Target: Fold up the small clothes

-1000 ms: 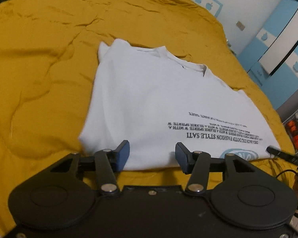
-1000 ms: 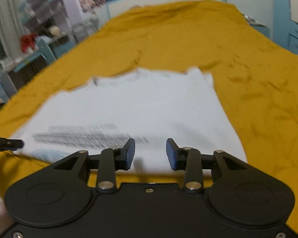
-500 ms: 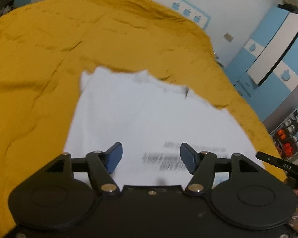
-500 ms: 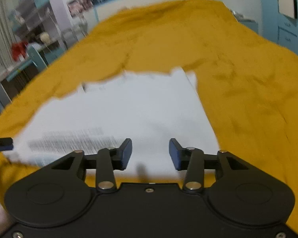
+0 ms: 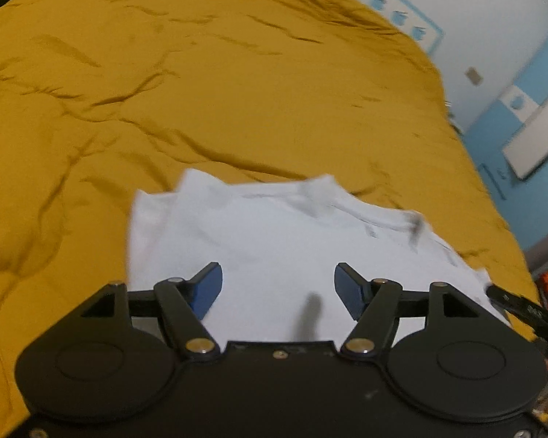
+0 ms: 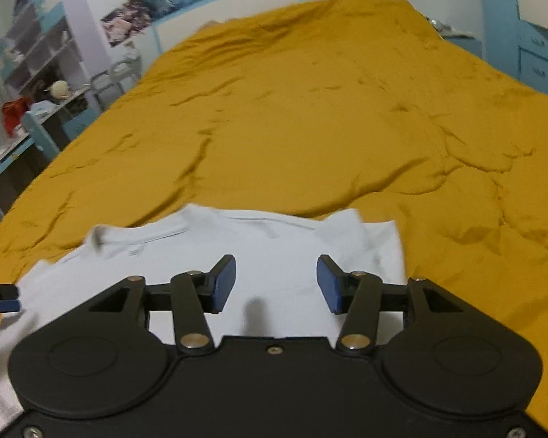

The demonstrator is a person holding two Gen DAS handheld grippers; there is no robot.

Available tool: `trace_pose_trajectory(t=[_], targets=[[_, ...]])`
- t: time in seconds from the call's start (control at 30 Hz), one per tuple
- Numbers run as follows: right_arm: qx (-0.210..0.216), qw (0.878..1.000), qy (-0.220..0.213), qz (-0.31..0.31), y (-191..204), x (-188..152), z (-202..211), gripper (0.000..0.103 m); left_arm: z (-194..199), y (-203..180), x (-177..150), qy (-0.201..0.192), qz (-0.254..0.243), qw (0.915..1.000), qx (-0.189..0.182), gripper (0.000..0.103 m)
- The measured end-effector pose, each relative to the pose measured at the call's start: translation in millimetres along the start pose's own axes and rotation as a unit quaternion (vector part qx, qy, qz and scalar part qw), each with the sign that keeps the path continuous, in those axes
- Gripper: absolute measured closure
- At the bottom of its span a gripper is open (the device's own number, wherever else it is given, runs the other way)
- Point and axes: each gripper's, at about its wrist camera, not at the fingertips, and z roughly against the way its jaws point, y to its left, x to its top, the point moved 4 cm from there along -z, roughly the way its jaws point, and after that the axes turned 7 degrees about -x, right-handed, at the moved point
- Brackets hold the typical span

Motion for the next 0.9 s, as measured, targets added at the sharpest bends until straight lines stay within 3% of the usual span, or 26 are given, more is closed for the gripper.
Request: trace_pose_trajectory(t=[0.17, 0.3, 0.4, 0.5, 0.57, 0.7, 0.9], targets=[[0.002, 1.000, 0.012, -0.002, -9, -10, -8, 0.057, -15, 25, -3, 0.012, 0.017, 0.9997, 0.009, 0.032], [-0.012, 1.000, 0.009, 0.025, -2, -11, -6, 0.057, -14, 21, -6, 0.014, 0.010, 0.9998, 0.014, 0.032], [-0.025, 0.999, 0.001, 0.020, 4, -5, 15, 0.051, 5, 11, -5, 0.004, 0.013, 0.9997, 0.018, 0.034], [0.002, 0.999, -0.029, 0.032, 17, -4, 56, 0.049, 44, -8, -18, -0.018, -0.011, 0.9998, -0.007, 0.031], [0.030, 0.997, -0.043, 0.054, 34, -18, 89, 0.046, 71, -21, -36, -0.031, -0.034, 0.9987, -0.020, 0.028], [0.048, 0.992, -0.060, 0.098, 65, -64, 136, 0.045, 108, -35, -82, -0.034, -0.061, 0.9970, -0.034, 0.024], [0.014, 0.992, -0.031, 0.121, 71, -121, 142, 0.045, 107, -16, -127, 0.001, -0.055, 0.9983, -0.018, 0.021]])
